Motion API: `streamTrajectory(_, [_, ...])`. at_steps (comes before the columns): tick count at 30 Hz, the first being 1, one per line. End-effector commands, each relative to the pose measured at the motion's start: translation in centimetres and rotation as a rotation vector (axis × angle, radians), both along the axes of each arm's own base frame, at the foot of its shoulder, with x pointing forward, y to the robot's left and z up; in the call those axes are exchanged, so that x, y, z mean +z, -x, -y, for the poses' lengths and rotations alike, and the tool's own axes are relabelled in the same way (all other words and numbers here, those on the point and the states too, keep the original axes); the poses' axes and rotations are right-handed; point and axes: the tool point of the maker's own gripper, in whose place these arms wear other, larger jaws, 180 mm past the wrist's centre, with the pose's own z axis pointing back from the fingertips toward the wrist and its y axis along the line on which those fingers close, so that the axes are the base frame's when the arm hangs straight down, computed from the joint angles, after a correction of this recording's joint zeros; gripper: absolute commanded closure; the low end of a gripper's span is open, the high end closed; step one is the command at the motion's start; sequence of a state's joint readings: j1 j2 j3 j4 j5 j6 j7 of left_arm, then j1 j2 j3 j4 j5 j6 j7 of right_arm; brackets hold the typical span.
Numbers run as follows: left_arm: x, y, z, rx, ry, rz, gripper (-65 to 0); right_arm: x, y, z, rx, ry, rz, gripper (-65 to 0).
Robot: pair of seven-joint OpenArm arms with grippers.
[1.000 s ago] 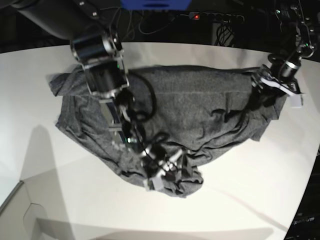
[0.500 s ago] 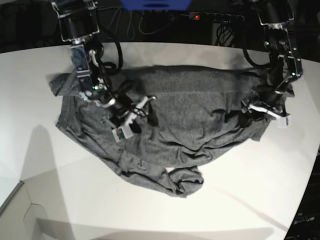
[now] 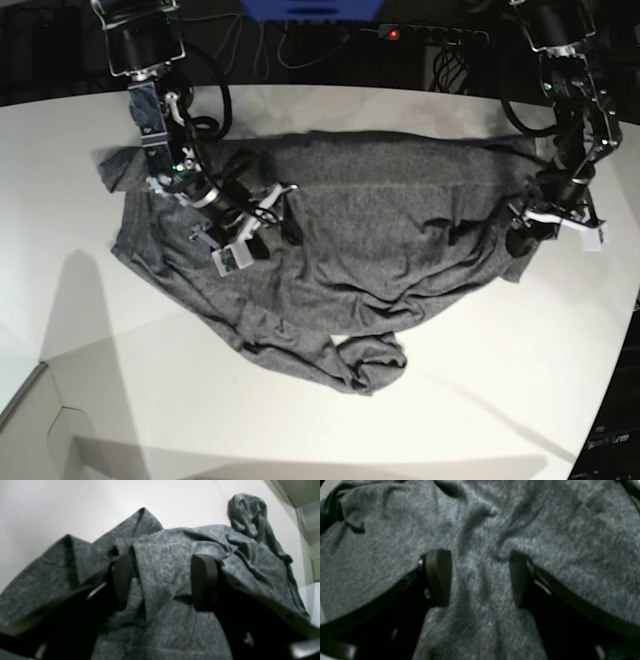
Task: Layout the t-shirt on the table in an organized manner, then fold the t-shirt properly
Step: 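Move the left gripper onto the shirt body and grasp the fabric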
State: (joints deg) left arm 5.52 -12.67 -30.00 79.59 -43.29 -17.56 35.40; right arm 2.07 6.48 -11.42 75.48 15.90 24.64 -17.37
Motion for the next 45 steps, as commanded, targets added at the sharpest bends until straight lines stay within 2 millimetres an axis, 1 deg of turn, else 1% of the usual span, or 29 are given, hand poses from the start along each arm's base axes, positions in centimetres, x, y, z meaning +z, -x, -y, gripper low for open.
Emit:
streamTrajectory(1, [1.5,-0.8,-0.5,0.001,-0.014,0.051,-36.6,1.6,-0.9,-0.2,0.000,-0.029,0.052,-37.0])
streamTrajectory(3, [1.7,-1.3,-0.4,0.001,-0.010,0.058,-36.6,1.6,-0.9,-0.3,0.000,-0.030,0.052,-37.0])
streamTrajectory(5, [0.4,-1.5,0.1,0.010,0.027,0.031,-36.6,1.6,-0.9,-0.3,0.000,-0.030,0.052,-37.0])
streamTrajectory(7, [-0.7,-1.4,0.1,0.021,0.049,0.003,-36.6,1.6,-0.9,-0.3,0.000,-0.030,0.052,-37.0])
streamTrajectory(10, [-1.5,-1.3,0.2,0.023,0.066,-0.011,-36.5,1.4,-0.6,-0.3,0.000,-0.030,0.045,-37.0])
streamTrajectory(13, [-1.4,-1.5,0.4,0.020,0.067,-0.008,-36.3,1.2,-0.5,-0.2,0.000,-0.029,0.040,-37.0])
streamTrajectory(16, [-1.5,-1.8,2.0,-0.028,0.072,-0.011,-35.8,1.2,-0.4,-0.2,0.000,-0.029,0.038,-37.0])
streamTrajectory(18, [-1.3,-2.0,2.9,-0.059,0.063,-0.009,-32.1,1.2,-0.4,-0.2,0.000,-0.029,0.038,-37.0])
streamTrajectory(19, [-1.0,-2.0,3.3,-0.073,0.060,-0.003,-28.6,1.2,-0.4,-0.2,0.000,-0.029,0.038,-37.0])
streamTrajectory(20, [-0.7,-2.2,3.6,-0.082,0.058,0.005,-24.6,1.2,-0.4,-0.2,0.000,-0.029,0.038,-37.0])
streamTrajectory(24, [0.8,-2.5,4.1,-0.098,0.040,0.046,-3.5,1.2,-0.4,-0.2,0.000,-0.029,0.038,-37.0])
streamTrajectory(25, [1.1,-2.3,4.1,-0.098,0.033,0.051,0.0,1.2,-0.4,-0.2,0.000,-0.029,0.038,-37.0])
streamTrajectory(28, [3.2,-1.7,4.5,-0.120,-0.003,0.099,-1.3,1.1,-0.3,-0.2,0.000,-0.029,0.037,-37.0])
streamTrajectory(30, [4.6,-1.2,5.2,-0.147,-0.027,0.134,0.0,1.1,-0.3,-0.2,0.000,-0.028,0.035,-37.0])
streamTrajectory(32, [5.5,-0.4,5.7,-0.166,-0.045,0.153,-0.1,1.1,-0.3,-0.2,0.000,-0.028,0.035,-37.0])
streamTrajectory(34, [6.1,0.3,7.2,-0.201,-0.051,0.166,-0.1,1.1,-0.3,-0.2,0.000,-0.028,0.035,-37.0])
streamTrajectory(37, [6.3,1.1,8.7,-0.237,-0.050,0.168,-0.1,1.1,-0.3,-0.2,0.000,-0.028,0.035,-37.0])
streamTrajectory(39, [5.8,1.9,10.4,-0.280,-0.035,0.153,-0.1,1.1,-0.3,-0.3,0.000,-0.030,0.035,-37.0])
streamTrajectory(42, [4.9,3.6,14.2,-0.386,-0.006,0.121,-0.1,1.1,-0.3,-0.3,0.000,-0.030,0.035,-37.0])
streamTrajectory(45, [4.0,5.3,16.1,-0.466,-0.005,0.084,-0.1,1.1,-0.3,-0.3,0.000,-0.030,0.035,-37.0])
